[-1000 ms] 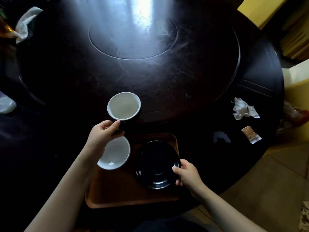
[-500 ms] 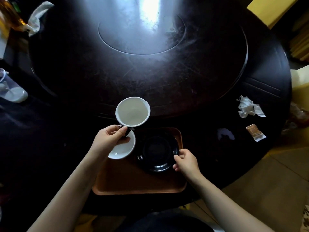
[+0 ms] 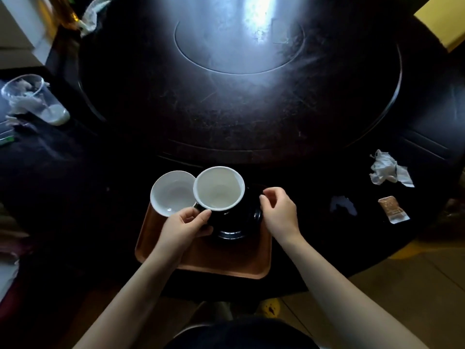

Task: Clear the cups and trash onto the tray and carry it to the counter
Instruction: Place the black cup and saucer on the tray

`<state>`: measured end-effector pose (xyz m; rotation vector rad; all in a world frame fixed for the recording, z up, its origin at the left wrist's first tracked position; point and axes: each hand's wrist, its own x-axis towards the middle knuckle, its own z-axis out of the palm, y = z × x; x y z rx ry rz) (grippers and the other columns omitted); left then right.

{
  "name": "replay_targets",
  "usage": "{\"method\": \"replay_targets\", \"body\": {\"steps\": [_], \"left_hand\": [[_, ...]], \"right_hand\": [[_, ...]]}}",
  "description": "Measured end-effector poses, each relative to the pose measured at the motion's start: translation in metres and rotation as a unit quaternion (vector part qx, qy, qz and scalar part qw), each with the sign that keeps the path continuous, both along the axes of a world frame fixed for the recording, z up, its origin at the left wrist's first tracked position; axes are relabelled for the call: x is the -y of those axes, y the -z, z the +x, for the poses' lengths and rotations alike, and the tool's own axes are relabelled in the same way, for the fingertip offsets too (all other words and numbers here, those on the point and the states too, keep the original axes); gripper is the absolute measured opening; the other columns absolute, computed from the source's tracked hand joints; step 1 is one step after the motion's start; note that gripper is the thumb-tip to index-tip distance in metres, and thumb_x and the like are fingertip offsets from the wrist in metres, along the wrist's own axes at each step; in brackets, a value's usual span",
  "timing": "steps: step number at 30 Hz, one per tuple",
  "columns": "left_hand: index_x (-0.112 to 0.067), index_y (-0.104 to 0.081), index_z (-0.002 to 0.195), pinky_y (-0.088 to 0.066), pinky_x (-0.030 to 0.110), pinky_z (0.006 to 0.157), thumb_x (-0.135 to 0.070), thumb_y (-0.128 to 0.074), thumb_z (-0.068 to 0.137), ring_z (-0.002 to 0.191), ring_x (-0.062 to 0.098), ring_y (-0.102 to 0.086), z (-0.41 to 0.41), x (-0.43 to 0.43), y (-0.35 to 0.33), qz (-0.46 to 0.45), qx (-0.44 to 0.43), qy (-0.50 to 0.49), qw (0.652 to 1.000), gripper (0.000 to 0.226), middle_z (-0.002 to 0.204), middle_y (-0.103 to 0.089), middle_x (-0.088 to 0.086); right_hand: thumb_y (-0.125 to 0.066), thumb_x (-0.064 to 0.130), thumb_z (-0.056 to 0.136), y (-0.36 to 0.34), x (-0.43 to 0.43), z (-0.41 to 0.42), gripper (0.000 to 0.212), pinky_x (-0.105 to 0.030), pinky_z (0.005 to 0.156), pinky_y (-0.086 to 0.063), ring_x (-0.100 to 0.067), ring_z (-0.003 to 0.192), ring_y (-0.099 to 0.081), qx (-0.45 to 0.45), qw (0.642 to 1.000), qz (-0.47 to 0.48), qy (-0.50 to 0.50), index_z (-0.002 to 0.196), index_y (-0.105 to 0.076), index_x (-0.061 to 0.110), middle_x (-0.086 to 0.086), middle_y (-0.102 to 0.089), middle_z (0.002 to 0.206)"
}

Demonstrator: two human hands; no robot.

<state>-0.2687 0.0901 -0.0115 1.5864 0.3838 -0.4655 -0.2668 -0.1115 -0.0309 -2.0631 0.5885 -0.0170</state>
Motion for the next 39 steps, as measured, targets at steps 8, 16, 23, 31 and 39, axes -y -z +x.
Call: {"method": "replay_targets", "body": {"steps": [8, 16, 23, 31, 39], "left_hand": [[-0.003, -0.059, 0.069, -0.055, 0.046, 0.082, -0.021, -0.062, 0.085, 0.068, 0.018, -0.067, -0.042, 0.053, 0.027, 0.029, -0.003, -0.082, 0.996, 0.025, 0.071, -0.066, 0.008], [-0.013, -0.058, 0.063, -0.052, 0.050, 0.084, -0.029, -0.057, 0.087, 0.080, 0.026, -0.067, -0.049, 0.083, 0.036, 0.072, -0.012, -0.105, 0.992, 0.028, 0.073, -0.069, 0.007], [-0.002, -0.068, 0.078, -0.049, 0.035, 0.079, -0.028, -0.050, 0.090, 0.079, 0.022, -0.061, -0.044, 0.086, 0.037, 0.038, -0.072, -0.002, 0.997, 0.034, 0.077, -0.066, 0.010], [0.001, -0.064, 0.092, -0.053, 0.016, 0.047, -0.018, -0.052, 0.091, 0.066, 0.015, -0.059, -0.028, 0.059, 0.037, -0.006, -0.100, -0.084, 0.991, 0.023, 0.072, -0.062, 0.006], [-0.005, -0.044, 0.115, -0.051, 0.017, 0.039, -0.038, -0.044, 0.093, 0.064, 0.017, -0.052, 0.011, -0.025, 0.041, 0.005, -0.110, -0.288, 0.951, 0.039, 0.080, -0.049, 0.008]], "right_hand": [[-0.054, 0.046, 0.086, 0.001, -0.024, -0.032, 0.053, -0.040, 0.082, -0.055, -0.025, 0.094, -0.064, -0.095, 0.986, 0.102, -0.091, 0.126, -0.048, 0.012, -0.008, -0.066, 0.105], [-0.054, 0.032, 0.090, 0.005, -0.012, -0.020, 0.048, -0.023, 0.090, -0.037, -0.020, 0.121, -0.050, -0.075, 0.986, 0.065, -0.135, 0.133, -0.044, 0.014, -0.008, -0.057, 0.130], [-0.069, 0.031, 0.080, 0.007, 0.006, -0.025, 0.068, -0.029, 0.106, -0.034, -0.018, 0.129, -0.044, -0.069, 0.974, 0.018, -0.216, 0.139, -0.038, 0.014, -0.007, -0.049, 0.139], [-0.074, 0.020, 0.074, 0.007, 0.008, -0.018, 0.076, -0.029, 0.104, -0.037, -0.020, 0.127, -0.045, -0.049, 0.957, -0.070, -0.276, 0.139, -0.036, 0.014, -0.006, -0.050, 0.138], [-0.069, 0.014, 0.079, 0.009, 0.014, -0.009, 0.025, -0.030, 0.086, -0.047, -0.024, 0.098, -0.063, 0.017, 0.971, -0.137, -0.195, 0.103, -0.067, 0.007, -0.011, -0.069, 0.105]]}}
